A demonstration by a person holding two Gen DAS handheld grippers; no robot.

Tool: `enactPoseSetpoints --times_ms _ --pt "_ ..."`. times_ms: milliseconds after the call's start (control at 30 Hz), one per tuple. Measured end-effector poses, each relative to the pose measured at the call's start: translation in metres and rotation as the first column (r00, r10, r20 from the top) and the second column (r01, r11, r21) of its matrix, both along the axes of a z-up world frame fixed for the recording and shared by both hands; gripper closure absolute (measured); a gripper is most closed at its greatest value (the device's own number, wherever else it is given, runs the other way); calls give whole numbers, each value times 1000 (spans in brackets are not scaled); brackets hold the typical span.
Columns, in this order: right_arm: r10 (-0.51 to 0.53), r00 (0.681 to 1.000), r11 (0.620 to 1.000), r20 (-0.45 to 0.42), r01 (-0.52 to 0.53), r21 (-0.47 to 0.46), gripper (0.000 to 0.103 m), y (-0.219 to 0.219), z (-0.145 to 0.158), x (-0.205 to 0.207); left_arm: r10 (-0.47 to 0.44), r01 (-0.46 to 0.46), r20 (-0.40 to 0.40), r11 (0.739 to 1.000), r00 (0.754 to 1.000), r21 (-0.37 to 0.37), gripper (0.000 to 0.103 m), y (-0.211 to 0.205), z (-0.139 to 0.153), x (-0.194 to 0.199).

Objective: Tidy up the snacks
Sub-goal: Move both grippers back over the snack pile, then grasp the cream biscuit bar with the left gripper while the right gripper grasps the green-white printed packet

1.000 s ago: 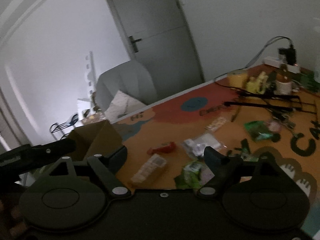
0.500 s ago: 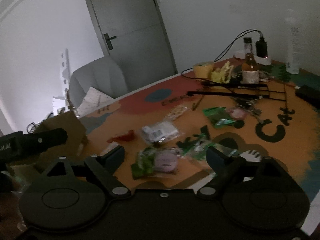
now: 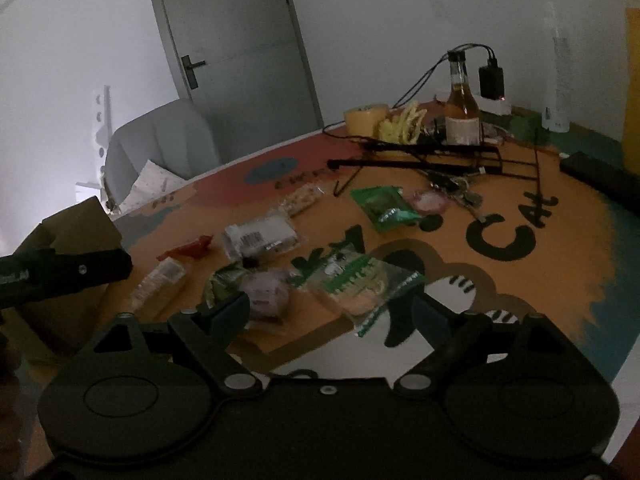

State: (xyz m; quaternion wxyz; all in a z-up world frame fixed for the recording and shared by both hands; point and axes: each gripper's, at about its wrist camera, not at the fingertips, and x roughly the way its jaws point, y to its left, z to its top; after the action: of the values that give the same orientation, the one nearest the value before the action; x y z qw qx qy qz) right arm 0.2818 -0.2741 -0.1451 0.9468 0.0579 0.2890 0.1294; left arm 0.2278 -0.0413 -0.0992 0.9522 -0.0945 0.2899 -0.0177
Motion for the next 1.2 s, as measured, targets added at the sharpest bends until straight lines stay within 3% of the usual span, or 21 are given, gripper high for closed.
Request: enactPoseSetpoints --times_ms 433,700,967,1200 --pt "-20 999 999 -33 20 29 20 -11 -17 25 41 -40 -52 999 998 33 21 3 -29 32" --pt "25 999 998 23 -27 48 19 -11 -10 46 68 -65 -68 997 995 36 23 14 -38 48" --pt "68 998 997 14 -69 22 19 -1 -13 65 61 -59 -110 998 992 15 39 17 -48 55" --pt "101 994 995 -27 -101 12 19 1 -22 54 61 -59 -116 998 991 19 49 17 -51 50"
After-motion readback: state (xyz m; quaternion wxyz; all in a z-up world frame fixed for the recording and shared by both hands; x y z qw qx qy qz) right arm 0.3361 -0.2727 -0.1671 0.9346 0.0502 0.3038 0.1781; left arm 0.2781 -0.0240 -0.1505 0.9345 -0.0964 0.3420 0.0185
